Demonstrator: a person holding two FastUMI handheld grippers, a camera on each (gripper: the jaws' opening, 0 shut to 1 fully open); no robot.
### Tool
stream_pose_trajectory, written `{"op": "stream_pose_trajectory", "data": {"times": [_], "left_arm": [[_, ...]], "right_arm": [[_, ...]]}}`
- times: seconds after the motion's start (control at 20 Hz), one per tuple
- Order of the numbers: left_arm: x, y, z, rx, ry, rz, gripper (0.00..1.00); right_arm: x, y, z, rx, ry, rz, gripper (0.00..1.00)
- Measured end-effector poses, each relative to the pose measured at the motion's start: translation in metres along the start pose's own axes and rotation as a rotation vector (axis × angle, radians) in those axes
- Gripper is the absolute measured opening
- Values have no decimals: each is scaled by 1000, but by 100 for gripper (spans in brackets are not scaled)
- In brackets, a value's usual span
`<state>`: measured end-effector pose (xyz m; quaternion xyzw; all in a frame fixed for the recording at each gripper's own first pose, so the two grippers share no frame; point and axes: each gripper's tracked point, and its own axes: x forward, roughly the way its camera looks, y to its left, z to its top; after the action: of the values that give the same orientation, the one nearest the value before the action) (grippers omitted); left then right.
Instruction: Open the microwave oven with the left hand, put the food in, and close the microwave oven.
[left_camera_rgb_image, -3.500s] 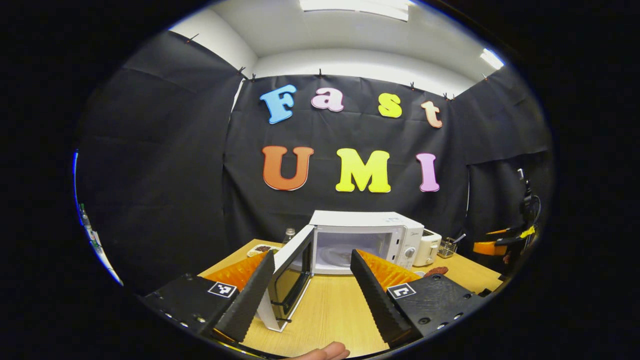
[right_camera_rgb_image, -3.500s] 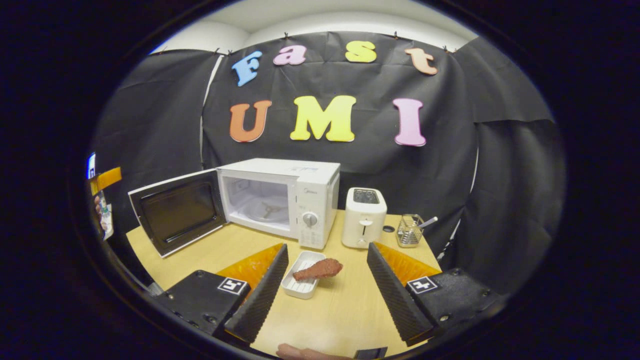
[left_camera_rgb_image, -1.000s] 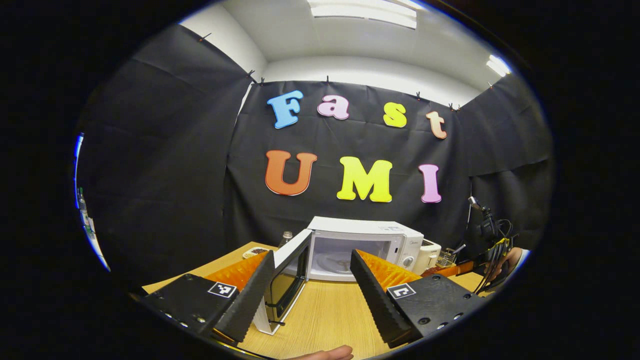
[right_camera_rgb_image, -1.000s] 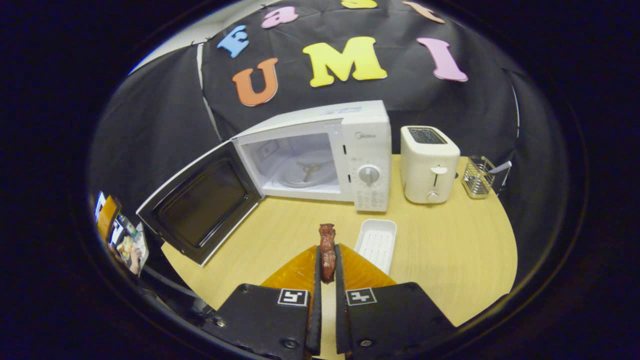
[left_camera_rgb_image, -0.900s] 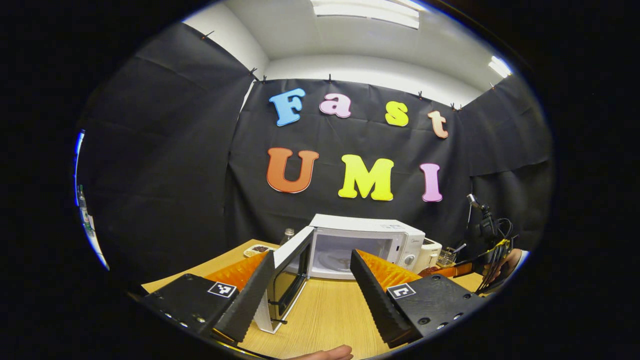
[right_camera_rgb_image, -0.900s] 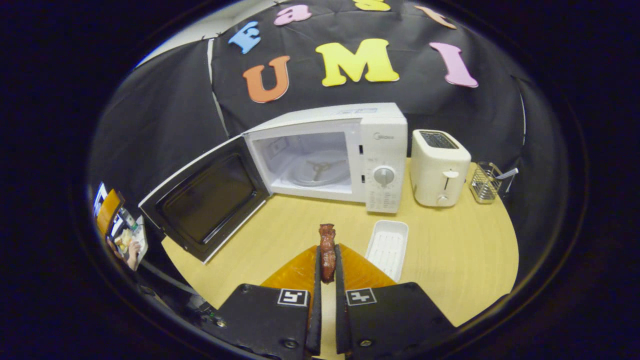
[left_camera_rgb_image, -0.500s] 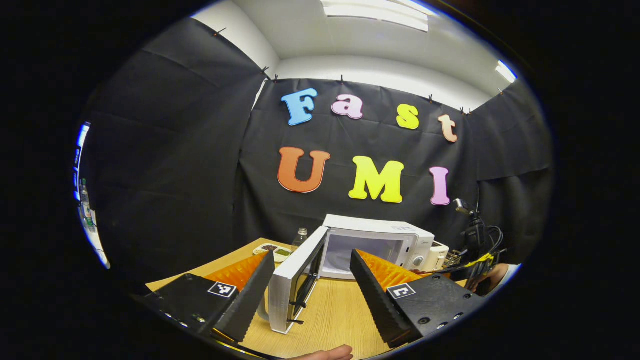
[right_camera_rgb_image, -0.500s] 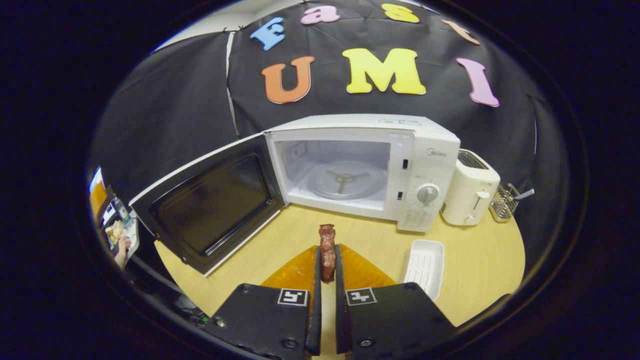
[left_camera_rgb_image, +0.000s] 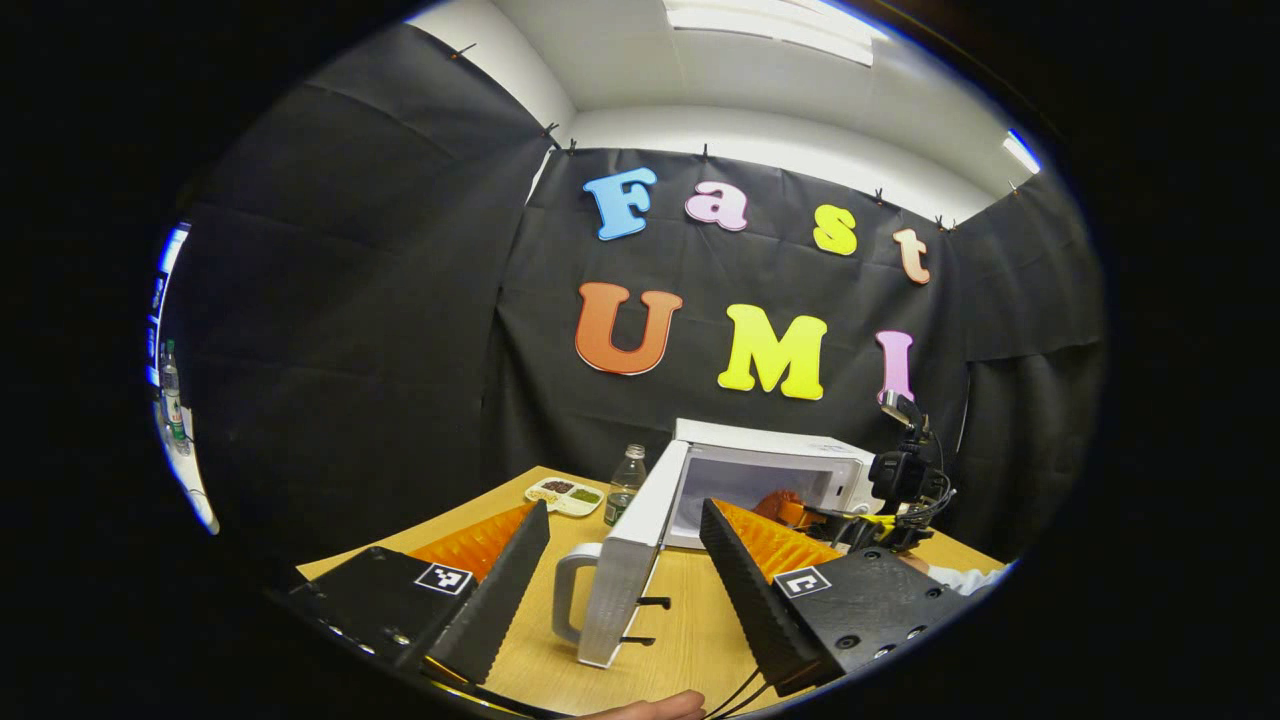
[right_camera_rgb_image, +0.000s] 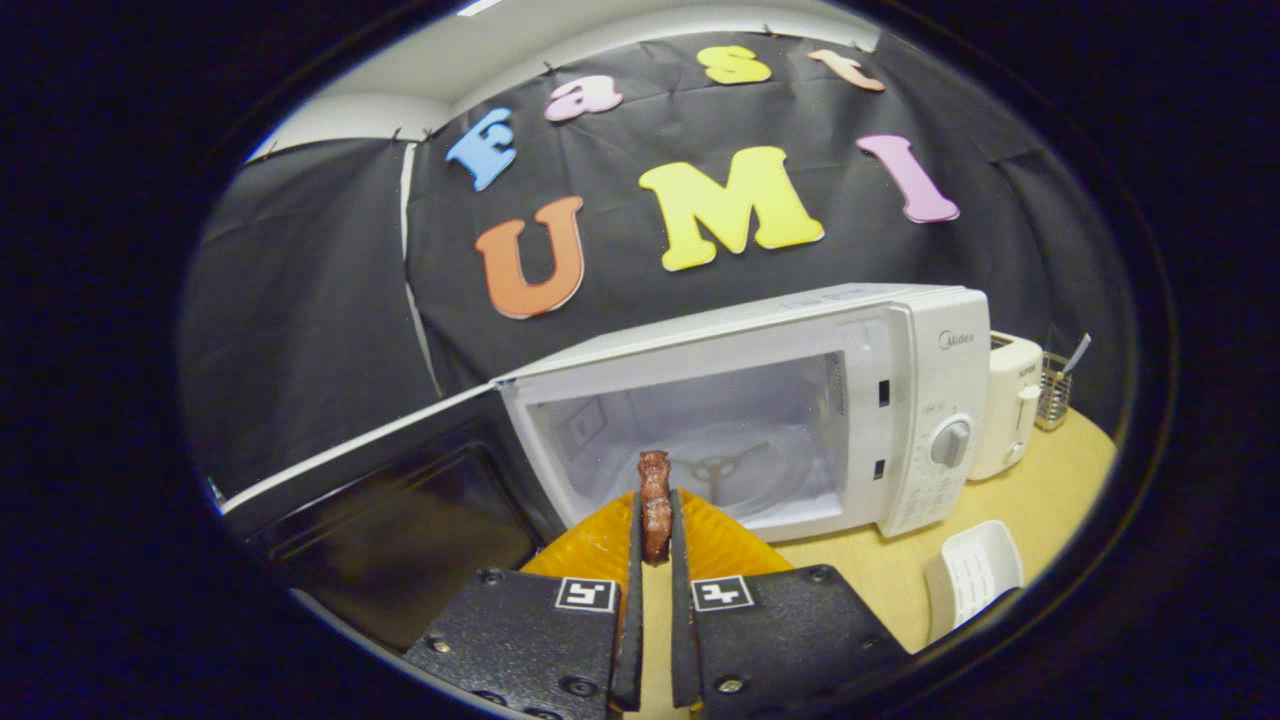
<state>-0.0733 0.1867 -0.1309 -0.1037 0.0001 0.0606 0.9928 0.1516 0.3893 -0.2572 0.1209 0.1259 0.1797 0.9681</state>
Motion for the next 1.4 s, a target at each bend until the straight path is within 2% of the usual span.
{"op": "stream_pose_trajectory", "data": {"times": [0.15, 0.25, 0.35, 0.5, 0.65, 0.85, 0.9, 0.95, 1.0, 1.05, 1.15, 1.2, 1.3, 1.4], "left_arm": [[1, 10, -1, 16, -4, 11, 93], [3, 10, -4, 3, 5, -1, 93], [3, 10, -5, -15, 11, -12, 93], [3, 12, -6, -15, 13, -13, 94], [3, 11, -12, -2, 27, -9, 93], [4, 12, -17, 8, 41, -4, 94], [4, 13, -18, 3, 42, -2, 94], [5, 13, -19, -3, 46, -3, 94], [6, 12, -20, -8, 49, -5, 94], [6, 12, -21, -11, 52, -6, 94], [7, 15, -23, -10, 54, 1, 94], [6, 14, -25, -12, 58, 0, 94], [5, 12, -26, -19, 64, -5, 94], [2, 12, -24, -19, 61, -5, 94]], "right_arm": [[37, -2, 11, 151, -129, -30, 14], [58, -11, 12, 247, -171, -77, 14], [80, -21, 4, 313, -173, -138, 14], [112, -29, -8, 399, -165, -176, 14], [142, -39, -27, 502, -89, -222, 15], [153, -46, -30, 515, -93, -234, 16], [153, -46, -30, 514, -95, -235, 7], [153, -47, -31, 507, -91, -240, 7], [154, -47, -31, 503, -92, -244, 17], [154, -47, -32, 472, -75, -260, 17], [147, -68, -41, 326, -22, -379, 23], [143, -75, -41, 249, -17, -425, 49], [144, -68, -27, 134, -51, -428, 100], [138, -57, -18, 80, -53, -398, 100]]}}
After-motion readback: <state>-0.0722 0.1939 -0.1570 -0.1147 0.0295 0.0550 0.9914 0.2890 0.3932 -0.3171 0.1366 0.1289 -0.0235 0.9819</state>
